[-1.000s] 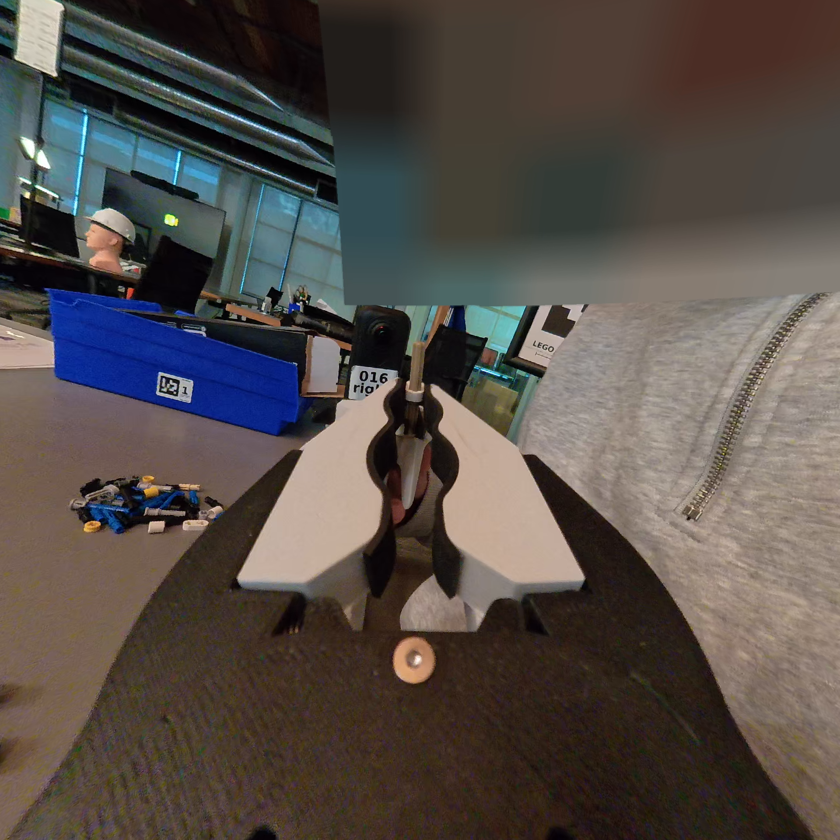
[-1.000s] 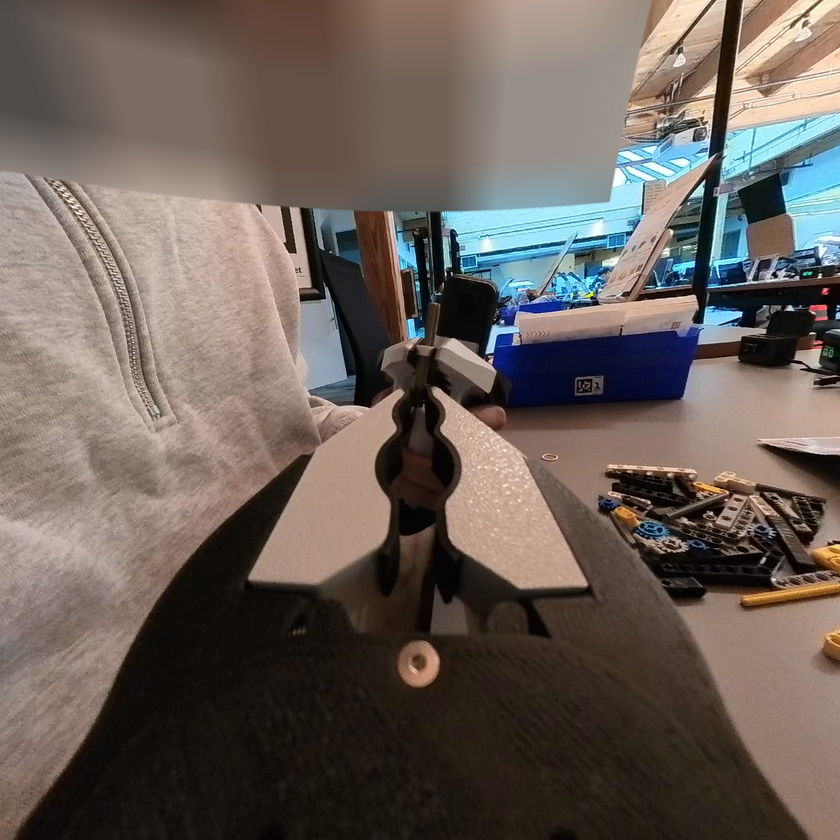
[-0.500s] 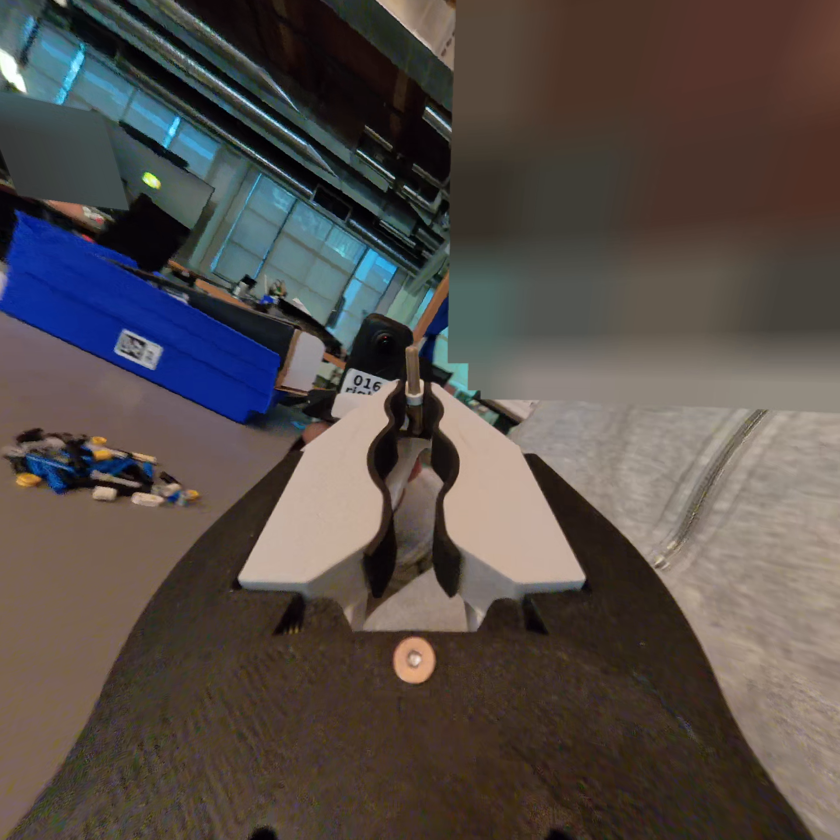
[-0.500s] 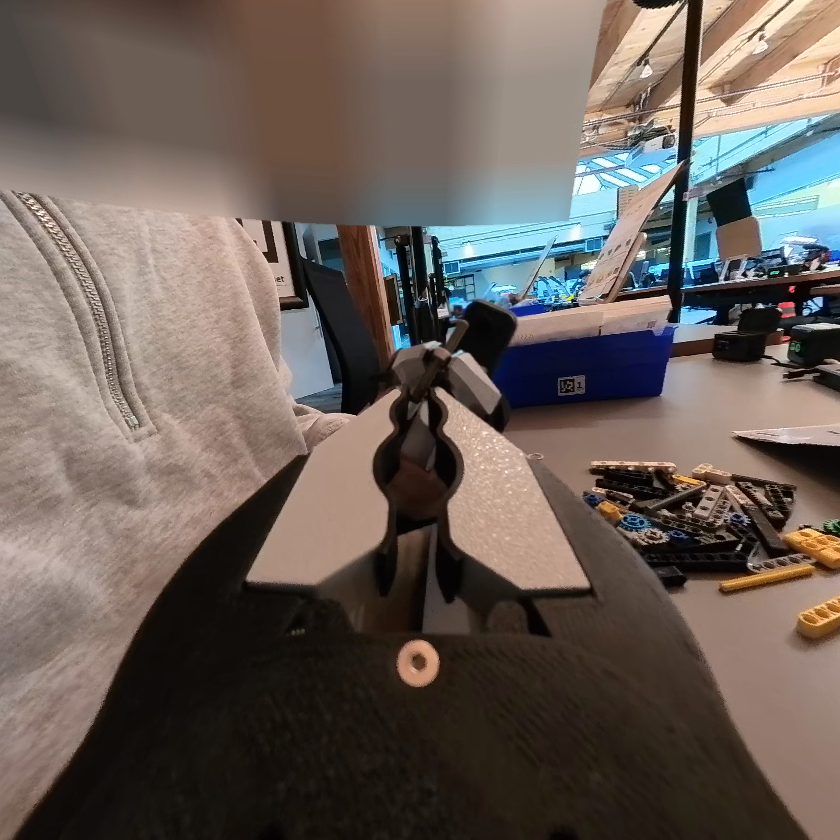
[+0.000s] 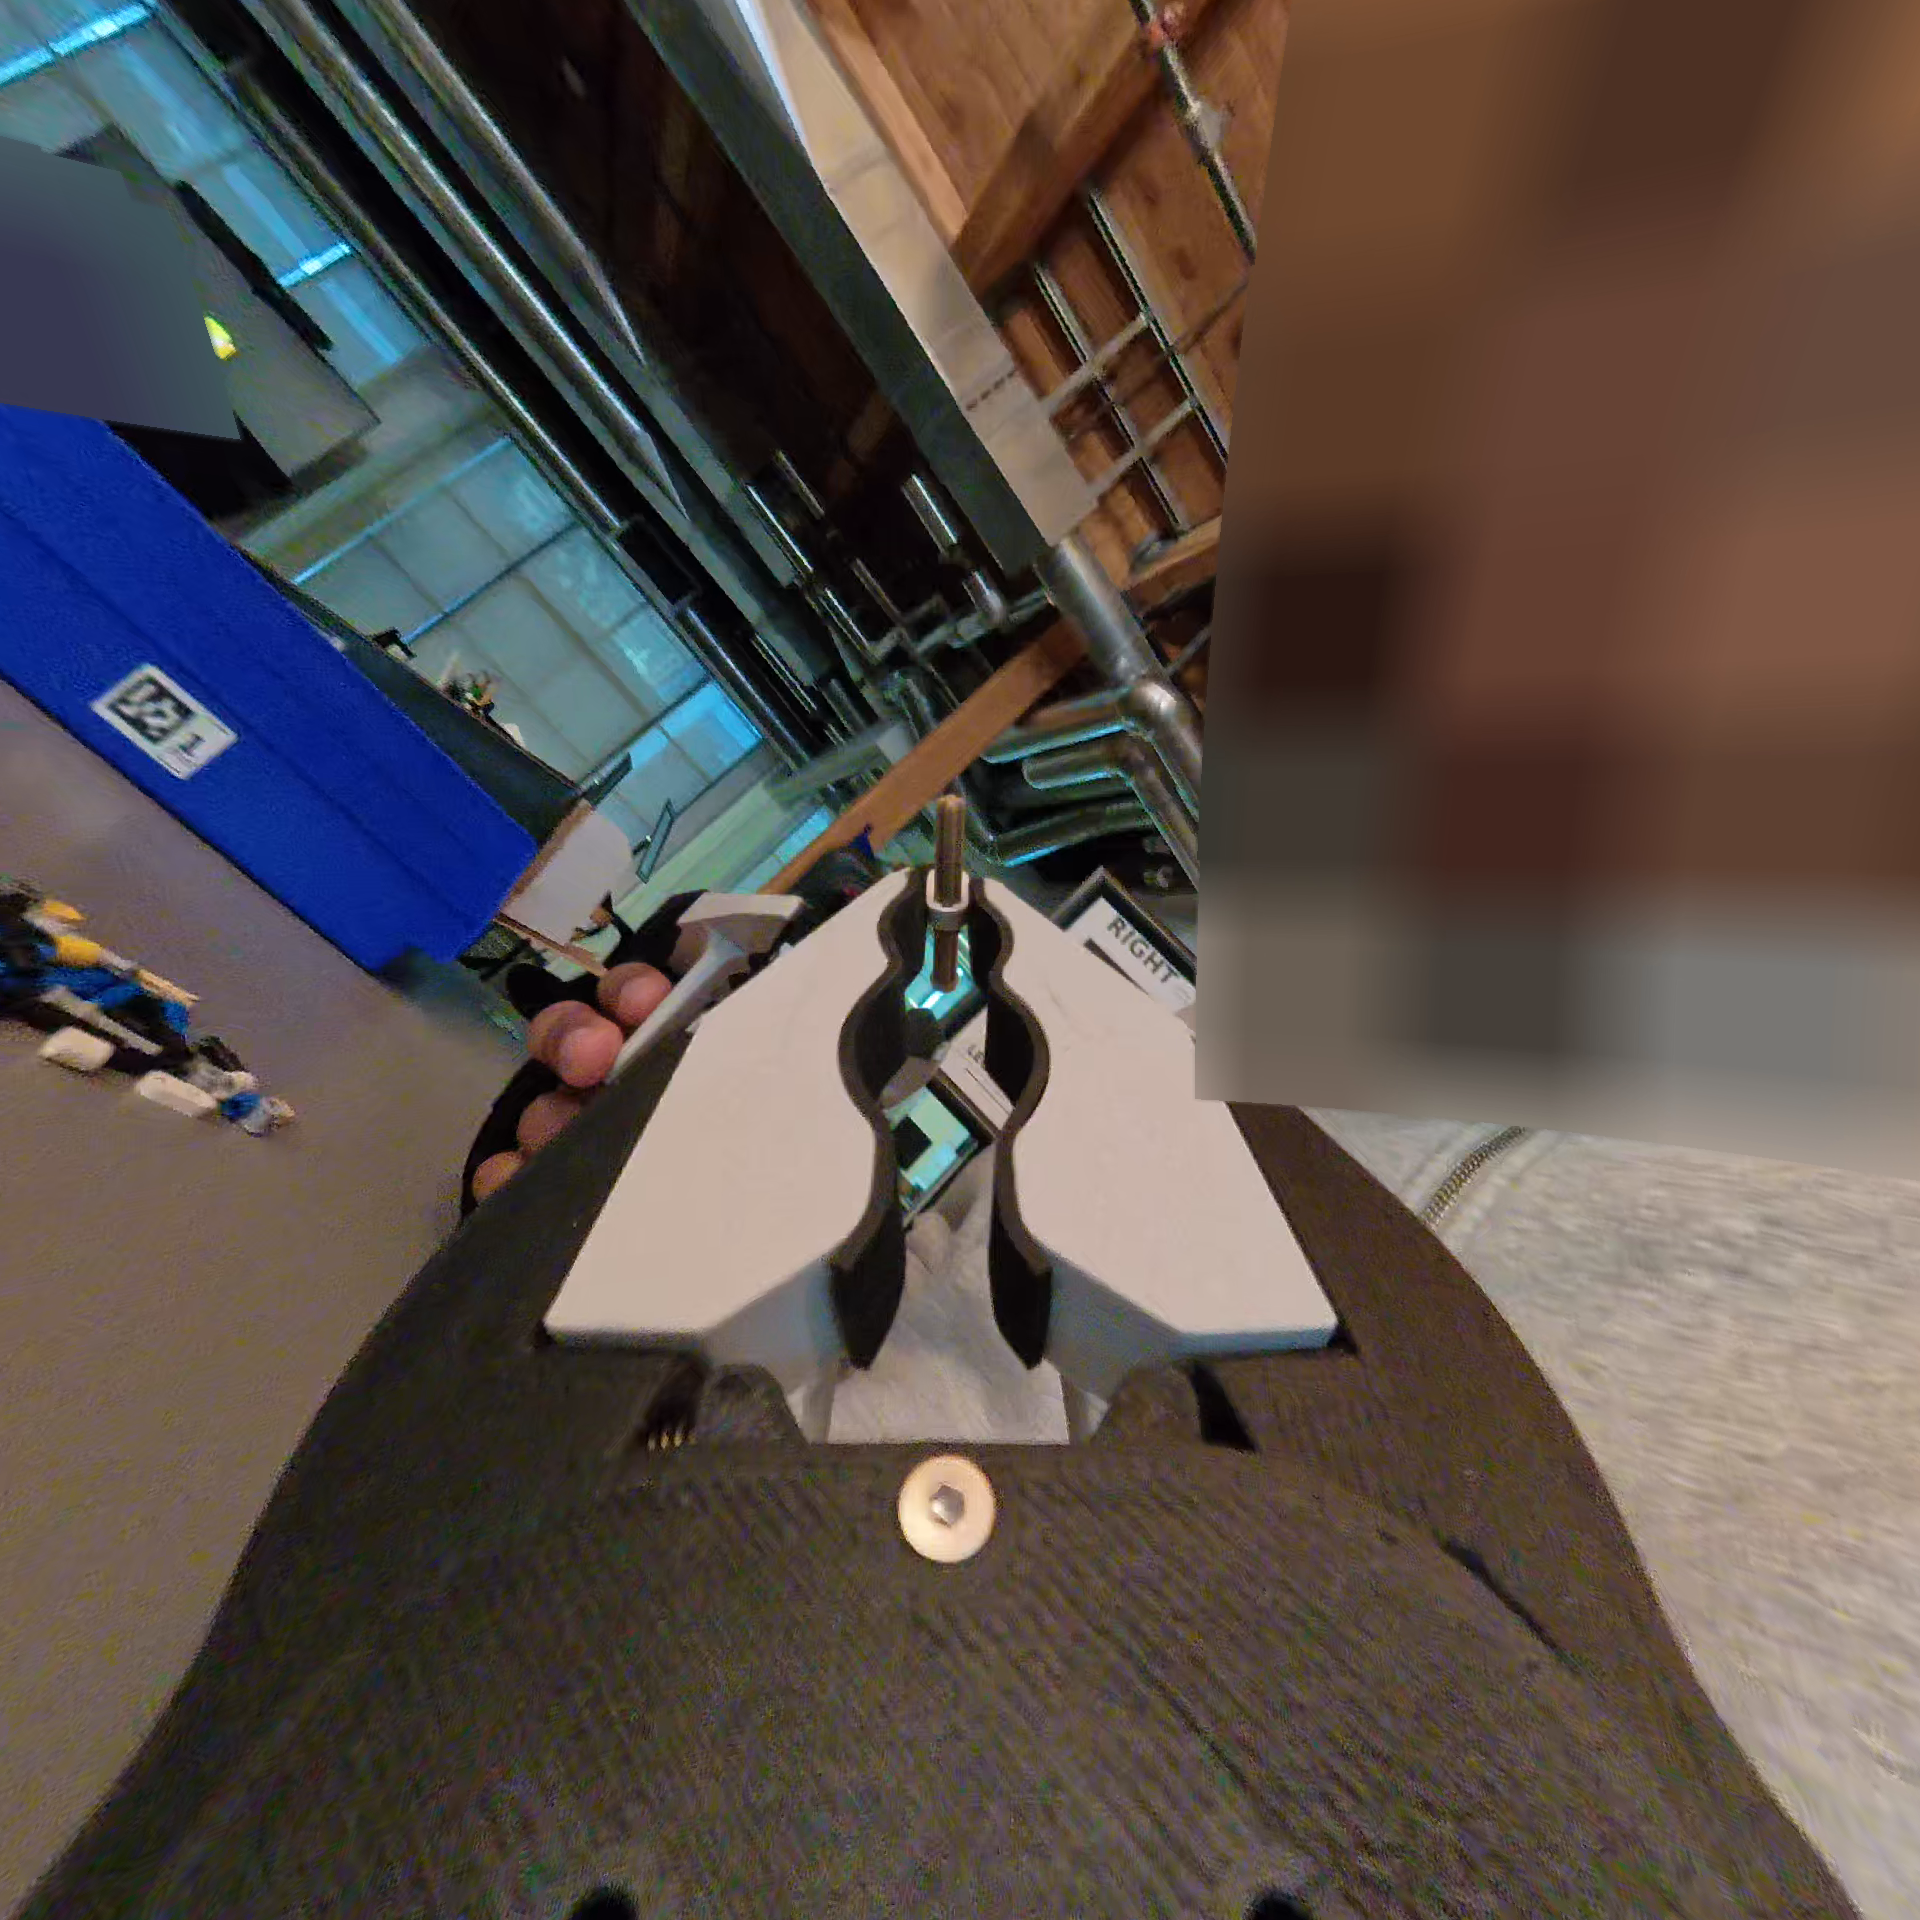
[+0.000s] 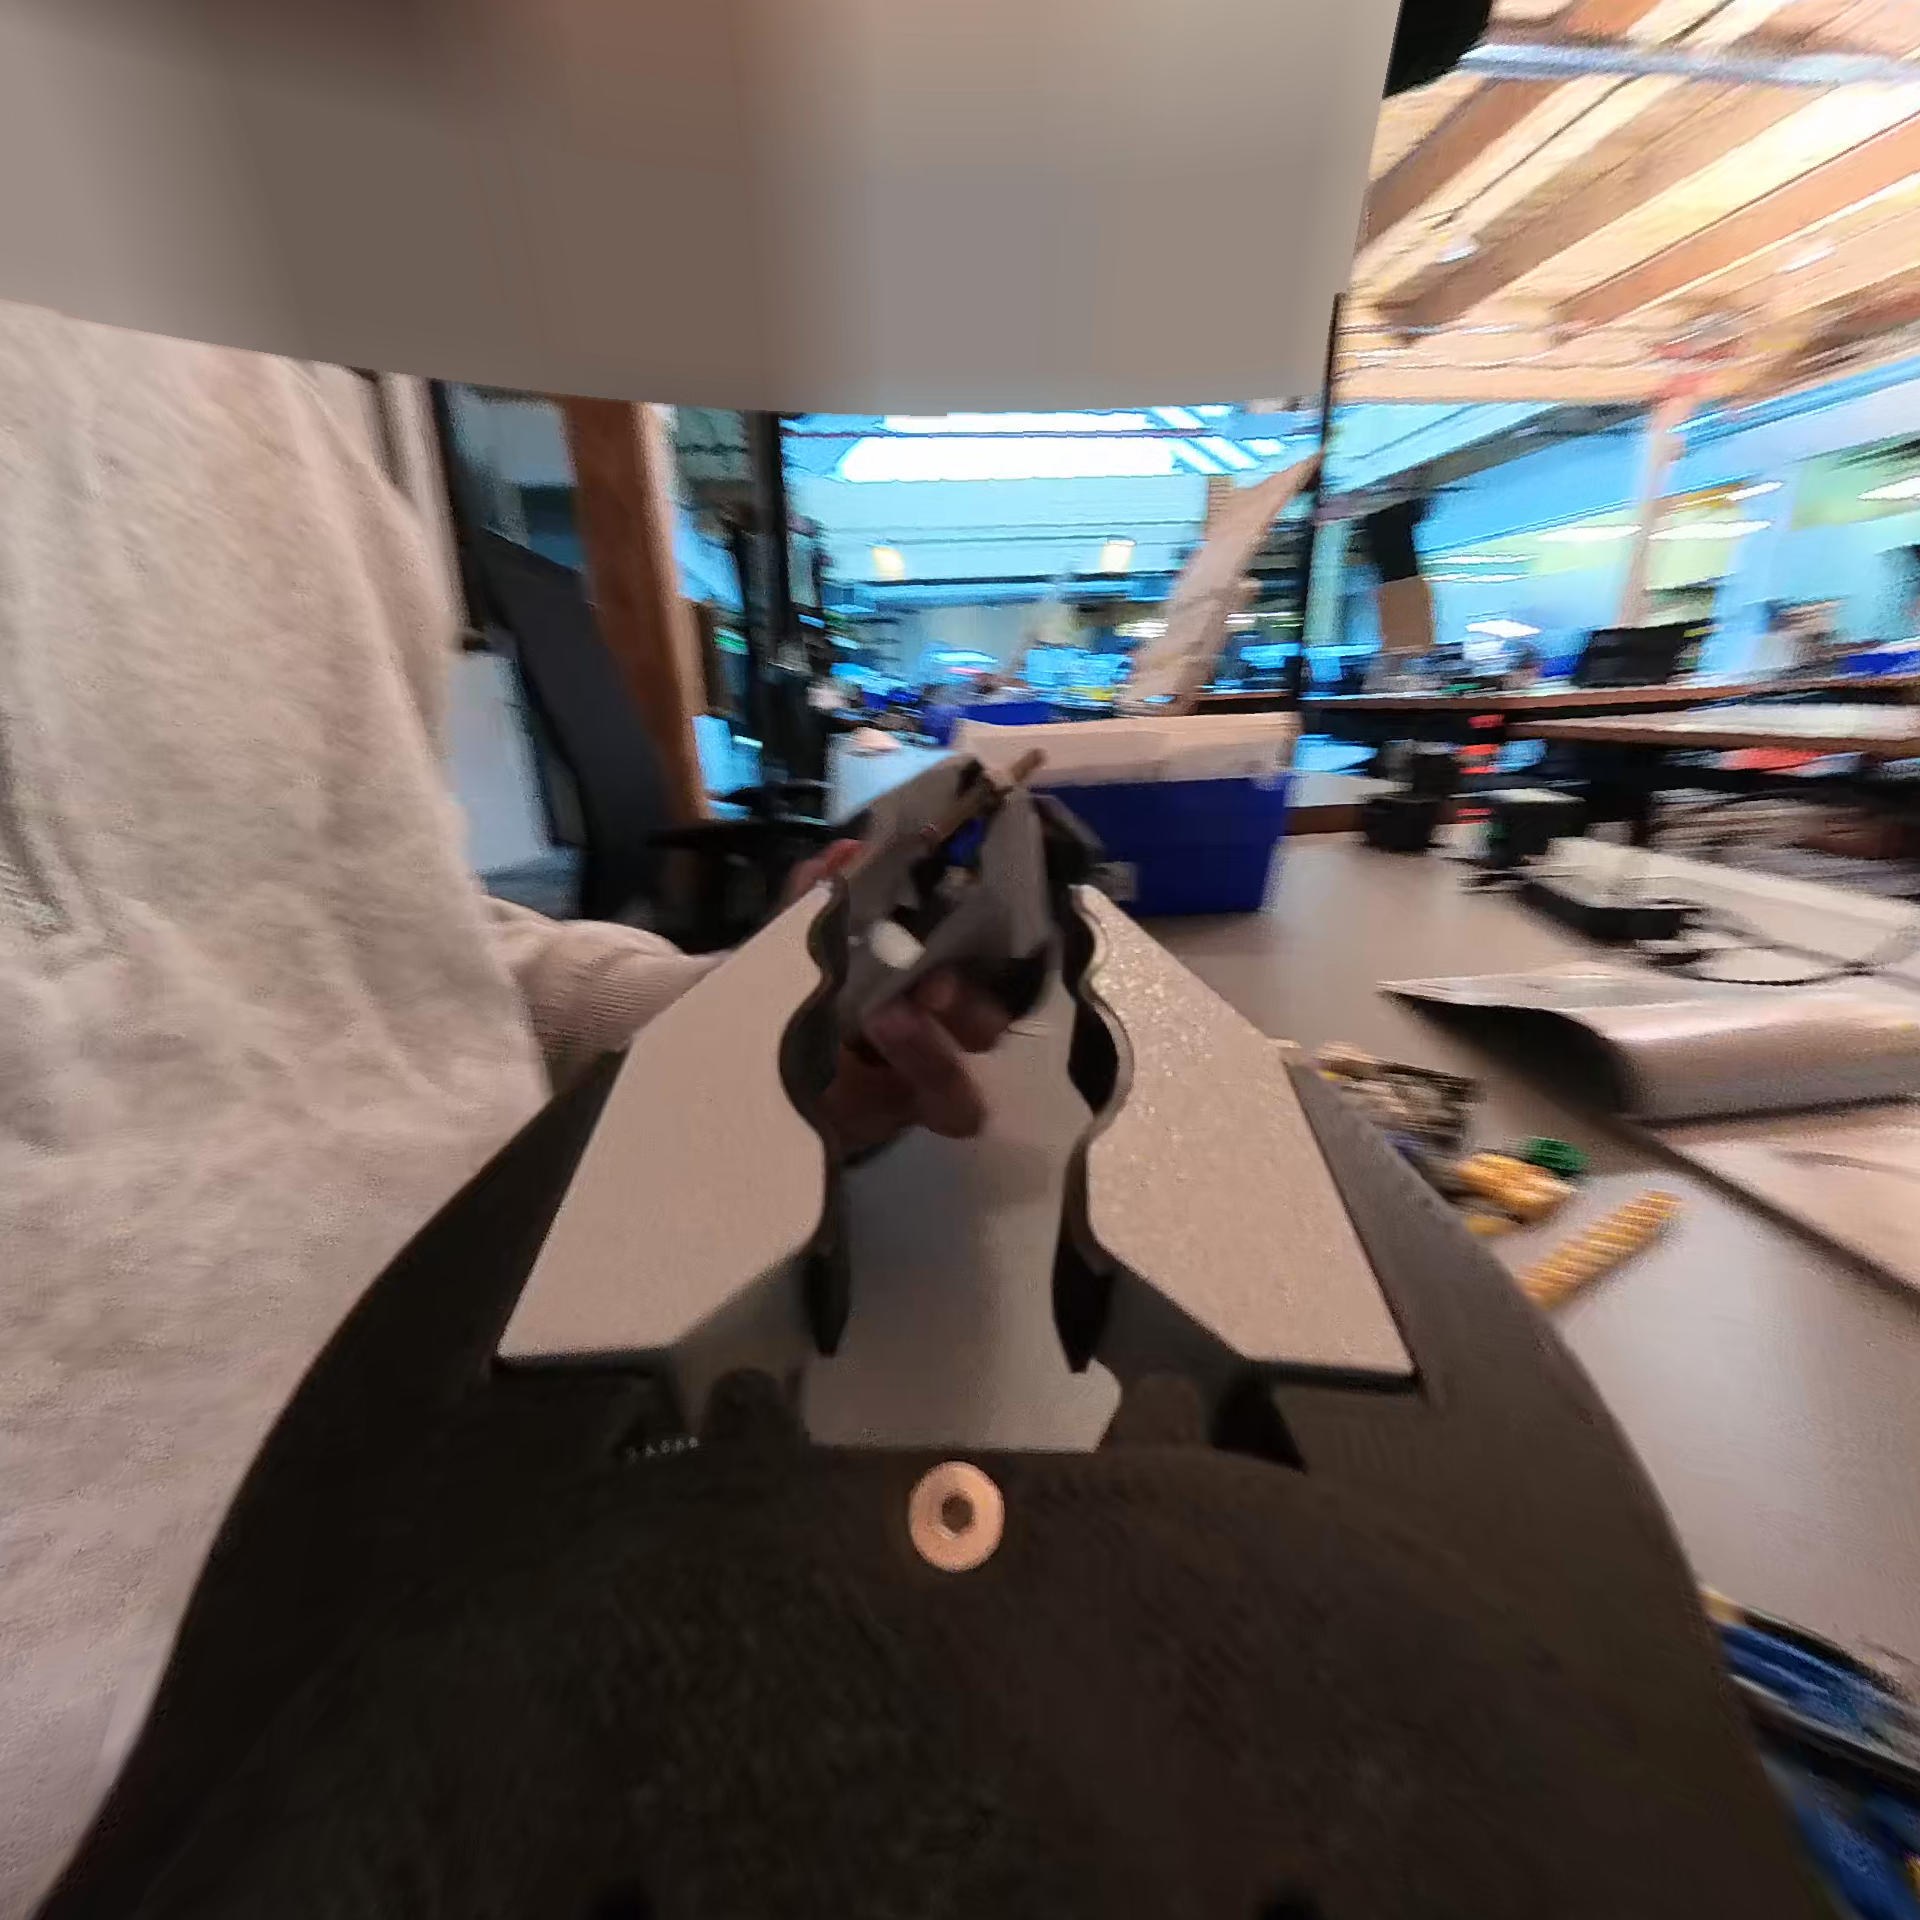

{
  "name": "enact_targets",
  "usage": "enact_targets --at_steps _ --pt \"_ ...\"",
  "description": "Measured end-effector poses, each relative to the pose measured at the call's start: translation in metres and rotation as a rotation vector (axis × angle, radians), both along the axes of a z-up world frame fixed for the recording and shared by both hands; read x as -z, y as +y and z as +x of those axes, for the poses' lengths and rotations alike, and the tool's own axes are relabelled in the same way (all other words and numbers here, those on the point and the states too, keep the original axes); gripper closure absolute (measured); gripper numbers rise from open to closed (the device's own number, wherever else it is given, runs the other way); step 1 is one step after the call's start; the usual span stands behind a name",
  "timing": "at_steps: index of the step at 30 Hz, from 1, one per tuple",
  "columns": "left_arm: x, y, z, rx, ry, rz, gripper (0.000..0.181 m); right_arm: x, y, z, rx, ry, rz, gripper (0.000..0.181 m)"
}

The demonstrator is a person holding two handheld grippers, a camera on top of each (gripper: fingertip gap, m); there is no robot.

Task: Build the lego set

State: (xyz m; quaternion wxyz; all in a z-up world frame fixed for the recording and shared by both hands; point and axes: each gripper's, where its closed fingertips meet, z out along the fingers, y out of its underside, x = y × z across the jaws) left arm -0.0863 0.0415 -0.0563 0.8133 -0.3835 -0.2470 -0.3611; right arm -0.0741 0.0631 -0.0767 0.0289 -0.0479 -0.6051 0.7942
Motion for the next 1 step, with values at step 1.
enact_targets --at_steps 1 --pt "-0.0004 -0.0035 -0.0034 -0.017 -0.009 0.009 0.176 -0.0003 0.0029 -0.0044 0.044 0.027 0.01 0.143"
